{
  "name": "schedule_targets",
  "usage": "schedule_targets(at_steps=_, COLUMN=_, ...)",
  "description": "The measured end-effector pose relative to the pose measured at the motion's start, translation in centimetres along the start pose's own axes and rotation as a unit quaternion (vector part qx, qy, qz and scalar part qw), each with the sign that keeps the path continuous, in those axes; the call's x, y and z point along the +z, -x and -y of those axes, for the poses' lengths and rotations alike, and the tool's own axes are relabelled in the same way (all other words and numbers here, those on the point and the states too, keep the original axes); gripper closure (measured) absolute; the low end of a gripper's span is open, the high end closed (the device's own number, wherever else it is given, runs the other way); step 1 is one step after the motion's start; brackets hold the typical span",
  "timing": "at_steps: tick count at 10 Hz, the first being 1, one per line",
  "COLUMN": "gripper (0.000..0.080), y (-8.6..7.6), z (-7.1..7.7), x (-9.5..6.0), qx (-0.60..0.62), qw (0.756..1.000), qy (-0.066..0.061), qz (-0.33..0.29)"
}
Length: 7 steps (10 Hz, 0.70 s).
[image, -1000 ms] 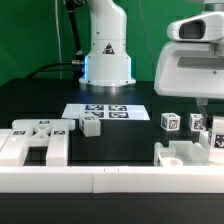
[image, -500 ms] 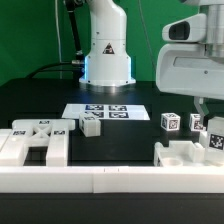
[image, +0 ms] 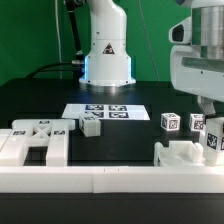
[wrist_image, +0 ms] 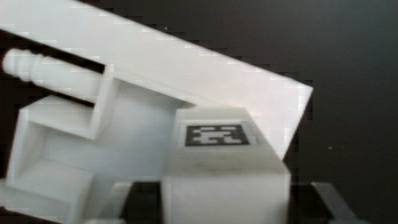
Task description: Assemble chair
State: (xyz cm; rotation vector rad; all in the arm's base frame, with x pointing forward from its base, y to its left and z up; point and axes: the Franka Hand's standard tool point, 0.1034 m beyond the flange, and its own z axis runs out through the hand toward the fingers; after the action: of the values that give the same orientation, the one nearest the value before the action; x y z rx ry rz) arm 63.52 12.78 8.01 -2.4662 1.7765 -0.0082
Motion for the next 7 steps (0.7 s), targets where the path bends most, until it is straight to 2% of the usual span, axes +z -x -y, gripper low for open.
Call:
schedule_targets(at_steps=2, gripper=0.0509, y=-0.02, z=0.03, x=0.00, qx=0.064, qw=0.998, qy=-0.001, qz=0.003)
schedule_targets(at_steps=5, gripper=0.0509, y=0.04, z=0.05, x=0.01, qx=0.082, qw=0.997, qy=-0.002, qz=0.004)
schedule_targets(at_steps=6, gripper=0.0328, y=0.04, z=0.27, x=-0.12, qx=0.045, qw=0.999, qy=-0.007, qz=0.002)
schedule_targets(at_steps=7, gripper=0.0212, y=0.15, z=0.32, x=-0.18, qx=0.037, qw=0.999, qy=-0.007, qz=0.003)
